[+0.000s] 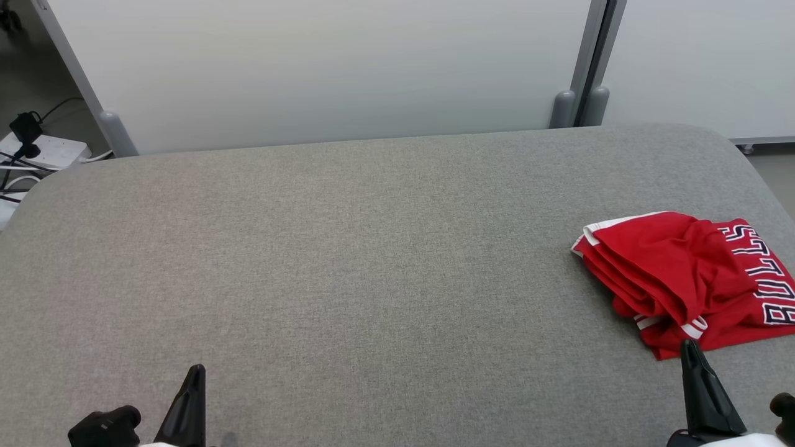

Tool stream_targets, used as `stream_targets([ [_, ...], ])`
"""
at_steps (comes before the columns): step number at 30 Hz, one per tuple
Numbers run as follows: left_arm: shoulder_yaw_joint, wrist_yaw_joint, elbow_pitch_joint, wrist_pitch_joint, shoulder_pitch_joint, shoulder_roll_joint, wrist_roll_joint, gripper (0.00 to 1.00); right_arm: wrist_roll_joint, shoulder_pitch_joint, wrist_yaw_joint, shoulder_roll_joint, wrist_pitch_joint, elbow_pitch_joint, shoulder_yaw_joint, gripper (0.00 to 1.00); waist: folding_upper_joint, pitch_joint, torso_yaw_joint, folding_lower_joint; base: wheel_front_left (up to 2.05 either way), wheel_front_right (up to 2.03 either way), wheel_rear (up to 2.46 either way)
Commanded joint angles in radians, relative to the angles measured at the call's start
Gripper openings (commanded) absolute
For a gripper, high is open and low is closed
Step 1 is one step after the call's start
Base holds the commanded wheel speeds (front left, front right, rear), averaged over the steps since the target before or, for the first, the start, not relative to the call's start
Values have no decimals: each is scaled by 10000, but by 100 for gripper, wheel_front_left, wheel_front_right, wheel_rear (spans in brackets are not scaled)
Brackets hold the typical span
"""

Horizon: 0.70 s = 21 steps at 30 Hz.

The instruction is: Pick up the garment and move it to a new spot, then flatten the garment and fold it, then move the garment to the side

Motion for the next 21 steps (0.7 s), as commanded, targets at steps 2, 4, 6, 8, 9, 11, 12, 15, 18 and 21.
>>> stream_targets([
  [2, 338, -159, -96, 109, -549, 64, -296, 0, 473, -409, 0, -207, 79, -139, 48, 0, 0, 4, 15, -2, 0, 0, 0],
  [4, 409, -233, -42, 158, -589, 8, -468, 0, 714, -451, 0, -216, 116, -95, 51, 0, 0, 7, 28, -2, 0, 0, 0],
  [6, 480, -307, 11, 206, -628, -47, -639, 0, 954, -493, 0, -225, 153, -51, 53, 0, 0, 11, 41, -2, 0, 0, 0],
  [8, 552, -380, 64, 255, -666, -103, -811, 0, 1195, -534, 0, -233, 190, -7, 55, 0, 0, 14, 54, -2, 0, 0, 0],
  [9, 587, -416, 89, 279, -685, -131, -897, 0, 1314, -555, 0, -237, 209, 14, 56, 0, 0, 16, 61, -2, 0, 0, 0],
  [11, 659, -489, 141, 328, -723, -187, -1068, 0, 1554, -596, 0, -244, 247, 58, 57, 0, 0, 19, 74, -2, 0, 0, 0],
  [12, 695, -525, 166, 352, -742, -215, -1153, 0, 1673, -616, 0, -248, 266, 80, 57, 0, 0, 21, 80, -2, 0, 0, 0],
  [15, 803, -634, 242, 426, -798, -300, -1410, 0, 2031, -678, 0, -258, 324, 145, 57, 0, 0, 26, 100, -2, 0, 0, 0],
  [18, 913, -742, 307, 500, -855, -385, -1665, 0, 2388, -740, -1, -267, 384, 210, 56, 0, 0, 31, 119, -2, 0, 0, 0],
  [21, 1023, -850, 369, 575, -908, -471, -1920, 0, 2744, -802, -1, -276, 444, 274, 54, 0, 0, 37, 139, -2, 0, 0, 0],
])
